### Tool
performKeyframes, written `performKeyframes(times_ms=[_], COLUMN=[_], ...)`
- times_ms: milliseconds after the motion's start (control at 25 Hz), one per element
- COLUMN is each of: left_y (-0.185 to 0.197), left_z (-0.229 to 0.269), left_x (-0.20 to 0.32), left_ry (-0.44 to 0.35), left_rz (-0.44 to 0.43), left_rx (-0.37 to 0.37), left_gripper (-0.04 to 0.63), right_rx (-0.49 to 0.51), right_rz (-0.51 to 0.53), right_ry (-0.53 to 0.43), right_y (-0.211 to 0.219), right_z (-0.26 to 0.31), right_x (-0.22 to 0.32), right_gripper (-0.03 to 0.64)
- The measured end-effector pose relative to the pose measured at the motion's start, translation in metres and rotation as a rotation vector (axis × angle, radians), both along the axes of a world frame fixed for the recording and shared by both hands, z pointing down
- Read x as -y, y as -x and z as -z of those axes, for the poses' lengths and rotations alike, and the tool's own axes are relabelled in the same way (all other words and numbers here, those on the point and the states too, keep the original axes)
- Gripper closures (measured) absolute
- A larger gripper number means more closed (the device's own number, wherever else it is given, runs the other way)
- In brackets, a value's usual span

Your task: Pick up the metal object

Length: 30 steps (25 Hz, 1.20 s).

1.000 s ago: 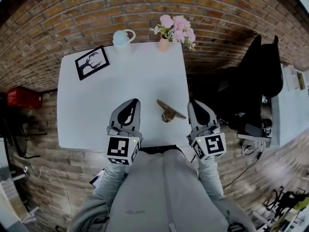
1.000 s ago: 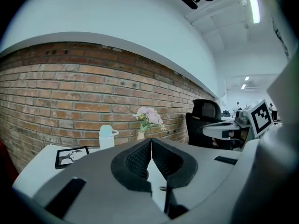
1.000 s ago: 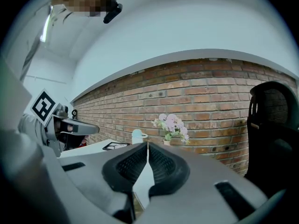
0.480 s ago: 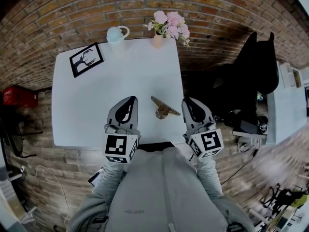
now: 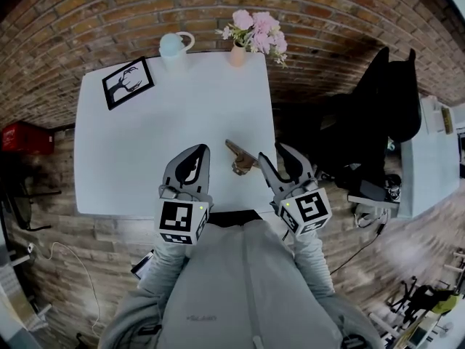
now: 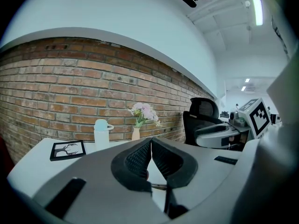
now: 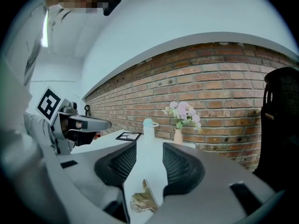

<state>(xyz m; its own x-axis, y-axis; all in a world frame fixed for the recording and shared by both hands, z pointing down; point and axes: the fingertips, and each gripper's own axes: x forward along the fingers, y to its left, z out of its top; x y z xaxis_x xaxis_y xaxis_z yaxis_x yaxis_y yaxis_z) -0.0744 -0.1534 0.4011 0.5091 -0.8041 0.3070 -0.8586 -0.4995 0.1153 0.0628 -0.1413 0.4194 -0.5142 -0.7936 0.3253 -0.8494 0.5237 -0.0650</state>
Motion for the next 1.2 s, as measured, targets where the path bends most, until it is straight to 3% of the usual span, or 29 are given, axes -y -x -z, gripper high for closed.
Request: performKeyframes(times_ms=[360,920,1200], left_y=[-0.003,-0.002,0.002], left_z=[-0.009,-0.037,-0.05], left_x=[0.0,-0.001,-0.006], left_ry=[0.023,0.102,0.127], left_rz=[-0.005,-0.004,0.009], left_rx=[-0.002,-0.016,-0.012], left_gripper=[0.568,0.568,0.568], right_rx=[-0.062,-0.284,-0.399], right_rz=[0.091,0.254,0.288], right_ry=[0.07,0.197,0.217], right_y=[0.019,0.048,0.05], right_z=[-0.033,-0.13,-0.168], right_x=[-0.003,-0.019,-0.023], right_gripper=[0.413,0.38,0.379])
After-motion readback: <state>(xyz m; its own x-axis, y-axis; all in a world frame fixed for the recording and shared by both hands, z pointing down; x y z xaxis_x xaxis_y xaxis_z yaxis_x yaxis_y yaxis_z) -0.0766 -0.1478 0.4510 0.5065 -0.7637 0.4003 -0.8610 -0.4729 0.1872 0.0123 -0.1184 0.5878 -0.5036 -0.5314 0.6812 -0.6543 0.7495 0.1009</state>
